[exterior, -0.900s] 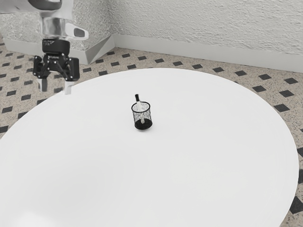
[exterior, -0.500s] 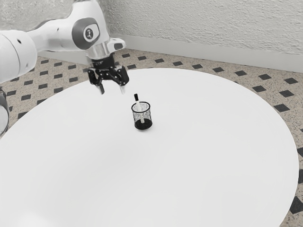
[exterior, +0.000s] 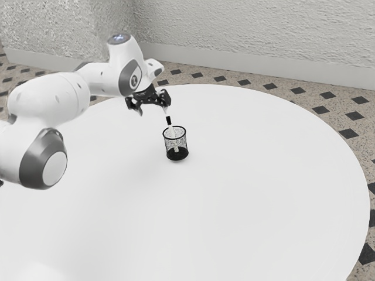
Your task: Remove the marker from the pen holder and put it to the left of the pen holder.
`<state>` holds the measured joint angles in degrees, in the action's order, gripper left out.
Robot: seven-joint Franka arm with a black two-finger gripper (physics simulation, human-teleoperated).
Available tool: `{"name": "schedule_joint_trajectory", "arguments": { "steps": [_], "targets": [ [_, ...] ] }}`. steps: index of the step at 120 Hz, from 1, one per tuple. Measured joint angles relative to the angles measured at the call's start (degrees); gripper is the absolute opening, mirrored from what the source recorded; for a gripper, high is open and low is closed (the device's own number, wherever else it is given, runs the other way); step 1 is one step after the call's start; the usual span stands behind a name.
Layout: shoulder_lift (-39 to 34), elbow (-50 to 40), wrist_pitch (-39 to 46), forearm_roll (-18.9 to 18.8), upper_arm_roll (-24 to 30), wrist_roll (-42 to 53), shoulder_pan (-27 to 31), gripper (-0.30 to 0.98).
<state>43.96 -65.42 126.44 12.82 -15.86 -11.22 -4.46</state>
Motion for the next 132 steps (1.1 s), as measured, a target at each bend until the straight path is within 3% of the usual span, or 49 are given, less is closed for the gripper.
{"name": "schedule_joint_trajectory", "arguments": {
  "steps": [26,61,98,132],
  "targets": [
    [7.0,6.3,2.3,2.2,0.3,-2.6,0.0,0.68],
    [11.7,11.5,3.2,4.3,0.0,-4.8,0.6,0.42],
    [12.6,12.8,3.1,4.5,0.2,-6.0,0.5,0.25],
    [10.8,12.5,0.5,4.7,0.6,-6.8,0.1,0.19]
  ]
}}
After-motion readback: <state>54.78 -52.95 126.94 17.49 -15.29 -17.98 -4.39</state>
